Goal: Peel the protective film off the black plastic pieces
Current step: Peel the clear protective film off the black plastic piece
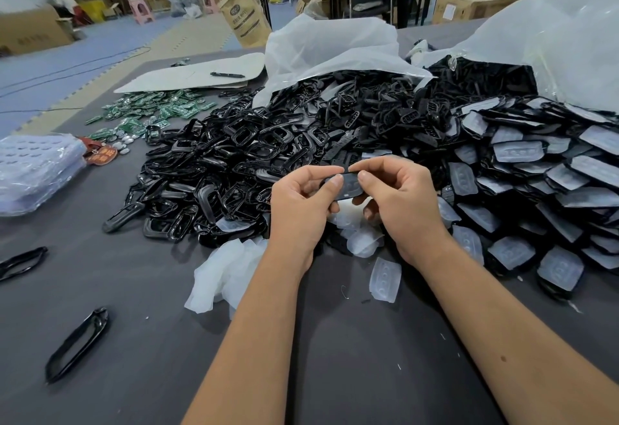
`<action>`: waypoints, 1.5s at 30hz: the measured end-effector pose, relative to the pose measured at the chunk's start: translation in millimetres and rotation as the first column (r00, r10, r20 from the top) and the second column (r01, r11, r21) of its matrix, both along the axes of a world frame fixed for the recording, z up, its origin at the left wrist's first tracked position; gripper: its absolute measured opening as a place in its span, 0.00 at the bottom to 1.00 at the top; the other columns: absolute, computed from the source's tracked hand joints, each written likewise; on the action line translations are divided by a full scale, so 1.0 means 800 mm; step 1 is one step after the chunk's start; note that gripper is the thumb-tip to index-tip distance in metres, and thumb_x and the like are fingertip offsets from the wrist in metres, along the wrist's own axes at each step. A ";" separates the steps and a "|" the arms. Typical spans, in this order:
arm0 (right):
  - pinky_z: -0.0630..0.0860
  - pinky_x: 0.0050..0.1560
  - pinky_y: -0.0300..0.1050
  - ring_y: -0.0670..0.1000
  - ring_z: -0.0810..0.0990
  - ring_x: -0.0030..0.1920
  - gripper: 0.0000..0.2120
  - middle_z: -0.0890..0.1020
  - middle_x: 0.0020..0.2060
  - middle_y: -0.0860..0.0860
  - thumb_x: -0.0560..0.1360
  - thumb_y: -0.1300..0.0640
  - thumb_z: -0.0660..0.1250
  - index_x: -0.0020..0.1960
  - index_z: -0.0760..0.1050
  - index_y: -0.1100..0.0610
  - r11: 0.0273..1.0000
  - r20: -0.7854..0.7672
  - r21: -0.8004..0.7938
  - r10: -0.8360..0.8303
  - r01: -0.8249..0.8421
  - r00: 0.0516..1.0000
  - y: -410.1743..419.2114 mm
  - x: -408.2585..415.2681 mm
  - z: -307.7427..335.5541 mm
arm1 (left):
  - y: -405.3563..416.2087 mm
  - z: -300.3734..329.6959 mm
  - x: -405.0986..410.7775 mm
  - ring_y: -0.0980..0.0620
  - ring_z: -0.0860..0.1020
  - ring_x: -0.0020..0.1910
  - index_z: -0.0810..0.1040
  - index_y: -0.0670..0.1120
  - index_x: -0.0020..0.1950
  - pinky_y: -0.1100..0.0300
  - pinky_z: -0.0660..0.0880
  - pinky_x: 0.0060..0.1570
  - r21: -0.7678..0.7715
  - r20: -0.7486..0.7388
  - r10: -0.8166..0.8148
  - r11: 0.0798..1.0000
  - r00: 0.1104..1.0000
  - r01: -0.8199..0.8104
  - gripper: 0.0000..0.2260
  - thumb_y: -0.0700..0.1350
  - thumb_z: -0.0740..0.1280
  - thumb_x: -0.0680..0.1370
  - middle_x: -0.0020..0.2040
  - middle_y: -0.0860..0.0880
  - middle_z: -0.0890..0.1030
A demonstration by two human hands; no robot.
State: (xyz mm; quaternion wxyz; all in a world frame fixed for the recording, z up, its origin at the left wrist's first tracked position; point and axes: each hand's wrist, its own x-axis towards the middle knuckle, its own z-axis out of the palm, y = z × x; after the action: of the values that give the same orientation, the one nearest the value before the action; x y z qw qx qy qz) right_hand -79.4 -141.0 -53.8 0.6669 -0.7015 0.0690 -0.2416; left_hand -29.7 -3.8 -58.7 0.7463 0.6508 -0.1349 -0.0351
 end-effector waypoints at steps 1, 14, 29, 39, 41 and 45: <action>0.75 0.27 0.37 0.46 0.82 0.31 0.08 0.85 0.34 0.49 0.80 0.66 0.68 0.49 0.85 0.57 1.000 0.003 -0.005 0.007 -0.007 1.000 0.000 0.000 0.000 | 0.000 0.000 0.000 0.56 0.75 0.29 0.86 0.44 0.50 0.66 0.73 0.31 -0.001 0.001 0.007 1.000 1.000 -0.007 0.05 0.35 0.71 0.80 0.33 0.51 0.82; 0.78 0.33 0.38 0.46 0.83 0.34 0.12 0.86 0.34 0.50 0.77 0.70 0.71 0.47 0.85 0.54 1.000 0.002 0.001 0.024 -0.024 1.000 0.000 -0.001 0.003 | 0.003 0.001 0.000 0.56 0.76 0.30 0.86 0.43 0.52 0.66 0.74 0.34 0.023 0.015 -0.020 1.000 1.000 0.020 0.08 0.31 0.72 0.78 0.33 0.52 0.82; 0.78 0.32 0.37 0.47 0.83 0.33 0.11 0.86 0.34 0.51 0.78 0.71 0.69 0.48 0.85 0.57 1.000 -0.048 -0.008 0.001 -0.002 0.999 0.001 0.002 0.004 | -0.001 0.003 -0.001 0.56 0.75 0.29 0.85 0.43 0.50 0.66 0.74 0.32 0.025 -0.046 0.007 1.000 0.999 -0.006 0.09 0.31 0.70 0.78 0.34 0.51 0.82; 0.78 0.32 0.37 0.45 0.83 0.30 0.12 0.86 0.33 0.48 0.77 0.69 0.72 0.45 0.84 0.51 0.990 -0.036 -0.119 -0.077 0.073 0.996 0.003 0.003 -0.001 | -0.003 0.006 -0.008 0.52 0.78 0.34 0.86 0.46 0.49 0.61 0.76 0.35 0.086 -0.017 0.066 0.994 0.998 -0.064 0.10 0.31 0.71 0.78 0.38 0.43 0.85; 0.78 0.32 0.37 0.46 0.84 0.31 0.12 0.86 0.33 0.49 0.77 0.69 0.72 0.45 0.84 0.52 0.990 -0.031 -0.116 -0.079 0.074 0.996 0.003 0.003 -0.001 | -0.004 0.007 -0.008 0.51 0.79 0.36 0.86 0.46 0.49 0.60 0.76 0.36 0.089 -0.011 0.075 0.993 0.997 -0.074 0.10 0.31 0.71 0.78 0.41 0.41 0.86; 0.79 0.34 0.38 0.48 0.85 0.32 0.11 0.86 0.34 0.50 0.77 0.69 0.71 0.46 0.84 0.54 0.990 -0.006 -0.119 -0.071 0.070 0.997 0.005 0.003 0.000 | -0.003 0.006 -0.008 0.53 0.79 0.35 0.86 0.46 0.49 0.56 0.78 0.38 0.086 -0.007 0.076 0.993 0.997 -0.075 0.10 0.31 0.71 0.78 0.40 0.44 0.85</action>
State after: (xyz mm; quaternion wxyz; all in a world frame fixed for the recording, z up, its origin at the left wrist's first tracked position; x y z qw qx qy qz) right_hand -76.9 -137.3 -54.2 0.6148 -0.7382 0.0824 -0.2652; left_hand -36.0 -6.1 -53.7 0.7192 0.6867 -0.1047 -0.0162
